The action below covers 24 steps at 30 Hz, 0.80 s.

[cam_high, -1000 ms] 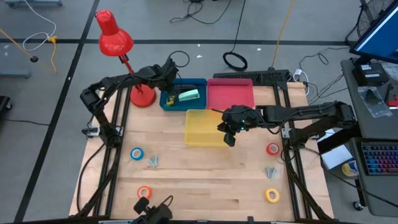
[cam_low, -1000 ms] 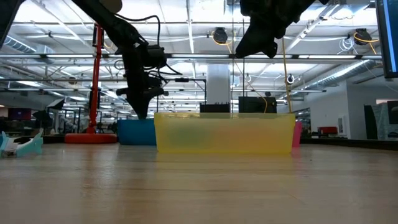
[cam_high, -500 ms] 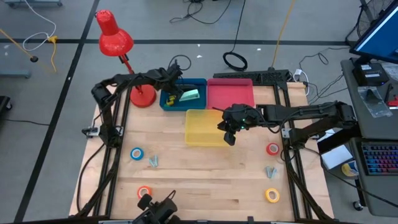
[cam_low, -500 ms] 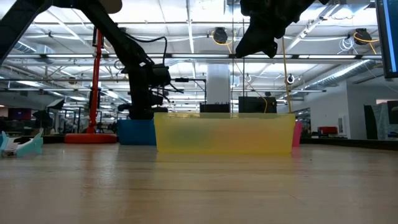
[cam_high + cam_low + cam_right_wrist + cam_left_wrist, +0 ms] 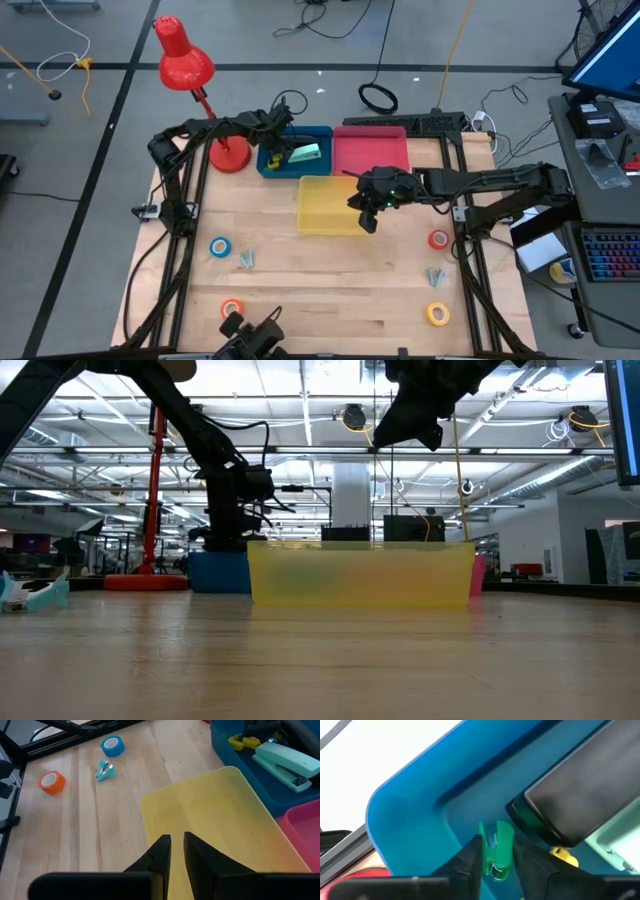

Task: Pick and place Stapler, Stapler remover, tape
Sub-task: Put the green small stapler into the blue bin, then put the red tape into the pink bin

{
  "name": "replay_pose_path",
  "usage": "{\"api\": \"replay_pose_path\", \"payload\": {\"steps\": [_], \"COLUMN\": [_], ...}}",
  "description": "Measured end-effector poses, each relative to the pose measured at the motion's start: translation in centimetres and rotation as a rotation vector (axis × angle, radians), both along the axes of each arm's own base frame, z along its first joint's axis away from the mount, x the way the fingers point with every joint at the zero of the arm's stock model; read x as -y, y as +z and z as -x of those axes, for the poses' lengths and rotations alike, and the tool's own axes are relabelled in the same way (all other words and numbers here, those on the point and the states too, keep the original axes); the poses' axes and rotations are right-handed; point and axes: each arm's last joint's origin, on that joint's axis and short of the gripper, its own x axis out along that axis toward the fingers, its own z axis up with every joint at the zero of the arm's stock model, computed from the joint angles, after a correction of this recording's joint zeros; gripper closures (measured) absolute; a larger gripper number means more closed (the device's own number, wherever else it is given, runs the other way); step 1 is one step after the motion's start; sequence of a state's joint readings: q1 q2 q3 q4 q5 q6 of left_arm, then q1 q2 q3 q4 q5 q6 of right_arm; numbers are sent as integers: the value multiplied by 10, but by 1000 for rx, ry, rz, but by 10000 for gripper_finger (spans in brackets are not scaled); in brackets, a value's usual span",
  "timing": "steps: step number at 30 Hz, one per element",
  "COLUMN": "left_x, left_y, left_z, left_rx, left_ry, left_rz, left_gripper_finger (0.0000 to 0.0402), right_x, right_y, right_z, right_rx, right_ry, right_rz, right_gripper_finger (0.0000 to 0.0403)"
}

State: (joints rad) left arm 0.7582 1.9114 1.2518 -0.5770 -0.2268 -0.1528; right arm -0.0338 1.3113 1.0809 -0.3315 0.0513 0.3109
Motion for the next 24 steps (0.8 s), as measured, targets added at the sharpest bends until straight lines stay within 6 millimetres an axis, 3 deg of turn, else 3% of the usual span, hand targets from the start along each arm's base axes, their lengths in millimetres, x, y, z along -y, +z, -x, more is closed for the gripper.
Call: {"api": "replay_pose_path", "payload": {"steps": [8, 14, 18, 24], "left_x": [3, 13, 36, 95], "left_y": [7, 46, 85, 134], "left_z": [2, 11, 15, 10], "left_rx": [7, 62, 143, 317], "left_ry": [-22, -9, -46, -293], "left_rz": [18, -47, -92, -120], "left_gripper_finger": [202, 180, 179, 179], "right_x": [0, -1, -1, -1], "right_y": [0, -1, -1, -1], "right_z": [0, 0, 0, 1], "right_rx": [3, -9, -8, 5], "right_ry": [-11, -6, -12, -118], "right_rz": [-14, -16, -24, -166], "right_gripper_finger": [360, 360, 360, 360]}}
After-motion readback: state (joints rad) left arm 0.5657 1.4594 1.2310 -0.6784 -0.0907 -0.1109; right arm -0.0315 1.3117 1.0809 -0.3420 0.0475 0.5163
